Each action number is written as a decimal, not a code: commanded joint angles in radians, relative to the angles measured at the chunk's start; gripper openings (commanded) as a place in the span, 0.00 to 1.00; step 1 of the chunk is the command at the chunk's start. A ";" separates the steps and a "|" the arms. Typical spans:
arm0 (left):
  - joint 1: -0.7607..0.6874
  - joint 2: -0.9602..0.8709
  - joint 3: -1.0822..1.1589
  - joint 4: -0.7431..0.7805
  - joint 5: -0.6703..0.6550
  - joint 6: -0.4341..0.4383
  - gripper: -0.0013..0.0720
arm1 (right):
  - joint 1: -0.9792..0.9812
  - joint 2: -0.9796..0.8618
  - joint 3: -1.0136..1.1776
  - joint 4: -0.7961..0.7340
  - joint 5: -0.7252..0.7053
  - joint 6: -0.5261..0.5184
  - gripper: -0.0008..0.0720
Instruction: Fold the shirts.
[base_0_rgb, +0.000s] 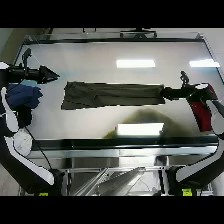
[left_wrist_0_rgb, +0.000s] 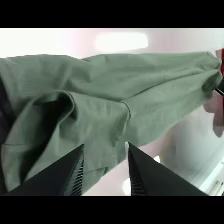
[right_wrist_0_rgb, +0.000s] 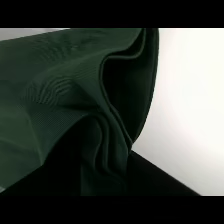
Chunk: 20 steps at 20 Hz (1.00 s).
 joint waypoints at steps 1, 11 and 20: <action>-0.039 0.011 -0.004 0.000 -0.020 0.000 0.18 | 0.024 -0.038 0.031 0.077 0.028 -0.022 0.14; -0.542 -0.083 -0.004 0.055 0.259 -0.032 0.02 | 0.032 0.107 0.172 0.192 0.300 0.029 0.04; -0.825 -0.232 0.001 0.109 0.566 -0.108 0.02 | 0.063 0.257 0.192 0.316 0.386 0.028 0.04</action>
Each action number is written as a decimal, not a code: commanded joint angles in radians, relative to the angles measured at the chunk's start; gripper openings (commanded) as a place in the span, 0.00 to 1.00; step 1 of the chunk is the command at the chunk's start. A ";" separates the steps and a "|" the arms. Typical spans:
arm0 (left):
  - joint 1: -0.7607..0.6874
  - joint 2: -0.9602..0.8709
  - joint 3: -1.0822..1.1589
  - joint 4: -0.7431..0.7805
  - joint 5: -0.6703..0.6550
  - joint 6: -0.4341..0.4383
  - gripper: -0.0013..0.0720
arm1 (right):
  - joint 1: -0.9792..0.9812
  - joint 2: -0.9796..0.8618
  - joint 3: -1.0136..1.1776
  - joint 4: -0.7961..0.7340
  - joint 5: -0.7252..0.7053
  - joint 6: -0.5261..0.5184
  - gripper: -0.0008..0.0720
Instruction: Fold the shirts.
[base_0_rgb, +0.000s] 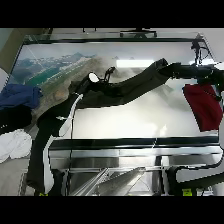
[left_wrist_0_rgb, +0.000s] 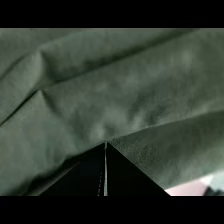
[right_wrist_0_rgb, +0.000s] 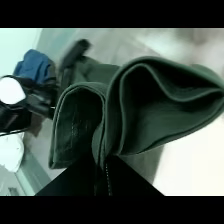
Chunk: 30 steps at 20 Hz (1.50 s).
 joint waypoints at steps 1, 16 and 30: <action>-0.045 -0.022 0.018 0.007 0.084 -0.012 0.02 | 0.024 0.026 0.005 0.023 0.032 0.005 0.04; 0.549 0.650 -0.099 0.002 -0.426 0.043 0.02 | 0.776 -0.180 0.005 0.410 -0.813 -0.066 0.04; 0.586 0.740 -0.380 0.002 -0.372 0.142 0.03 | 0.838 -0.286 0.165 0.289 -0.762 -0.181 0.61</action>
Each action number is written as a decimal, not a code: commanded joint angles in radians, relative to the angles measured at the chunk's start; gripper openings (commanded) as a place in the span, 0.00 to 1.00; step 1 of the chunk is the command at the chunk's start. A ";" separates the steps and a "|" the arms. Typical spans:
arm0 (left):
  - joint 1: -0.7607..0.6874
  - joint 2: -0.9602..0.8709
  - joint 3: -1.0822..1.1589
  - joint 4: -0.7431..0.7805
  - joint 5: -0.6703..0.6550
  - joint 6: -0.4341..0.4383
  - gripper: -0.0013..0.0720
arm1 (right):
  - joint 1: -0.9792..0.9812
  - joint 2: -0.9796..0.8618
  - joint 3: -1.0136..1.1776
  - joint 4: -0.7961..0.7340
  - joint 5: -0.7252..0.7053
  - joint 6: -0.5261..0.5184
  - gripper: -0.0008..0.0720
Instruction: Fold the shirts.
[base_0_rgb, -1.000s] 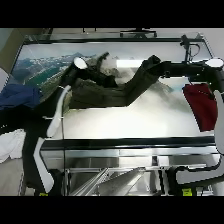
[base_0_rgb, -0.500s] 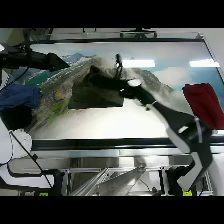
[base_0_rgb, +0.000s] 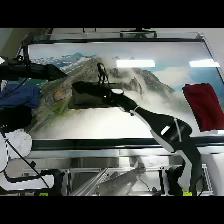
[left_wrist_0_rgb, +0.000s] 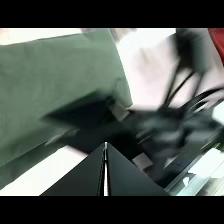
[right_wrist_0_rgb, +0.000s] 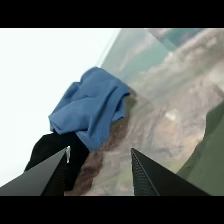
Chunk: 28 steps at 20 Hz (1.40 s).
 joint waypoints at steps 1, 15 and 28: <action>0.002 0.003 -0.011 0.000 -0.030 0.005 0.03 | -0.142 0.104 0.005 -0.584 0.174 0.463 0.61; 0.002 0.003 -0.011 0.001 -0.049 0.005 0.03 | -0.466 -0.053 0.001 -1.117 0.574 0.985 0.88; 0.001 0.003 -0.011 0.003 -0.062 0.005 0.02 | -0.415 -0.054 0.005 -0.672 0.499 0.683 0.04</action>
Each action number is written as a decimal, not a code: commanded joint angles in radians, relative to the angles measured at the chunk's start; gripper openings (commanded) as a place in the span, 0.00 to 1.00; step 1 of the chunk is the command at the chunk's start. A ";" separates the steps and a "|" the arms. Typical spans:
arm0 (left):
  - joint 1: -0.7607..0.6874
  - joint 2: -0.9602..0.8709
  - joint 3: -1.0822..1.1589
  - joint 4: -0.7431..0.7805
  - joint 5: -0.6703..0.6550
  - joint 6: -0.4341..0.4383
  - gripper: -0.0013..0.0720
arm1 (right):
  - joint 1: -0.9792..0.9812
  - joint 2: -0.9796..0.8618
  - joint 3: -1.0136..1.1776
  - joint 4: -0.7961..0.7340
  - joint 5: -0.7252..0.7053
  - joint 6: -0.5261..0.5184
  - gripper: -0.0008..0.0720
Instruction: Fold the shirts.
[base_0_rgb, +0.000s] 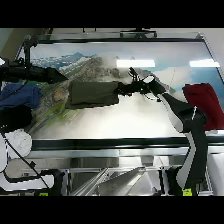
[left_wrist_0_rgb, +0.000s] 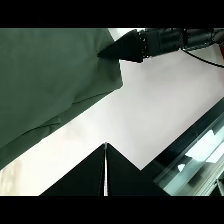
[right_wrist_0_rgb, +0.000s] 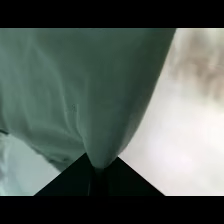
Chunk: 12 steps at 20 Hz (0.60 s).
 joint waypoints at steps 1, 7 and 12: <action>0.001 0.000 0.000 0.001 -0.007 0.000 0.02 | -0.013 0.089 0.002 0.057 0.034 -0.051 0.04; 0.001 0.000 0.000 0.000 -0.057 -0.001 0.02 | -0.245 0.471 0.002 -0.131 0.121 0.117 0.04; 0.001 0.000 0.000 0.000 -0.104 -0.024 0.02 | -0.576 0.734 0.002 -0.222 0.313 0.186 0.04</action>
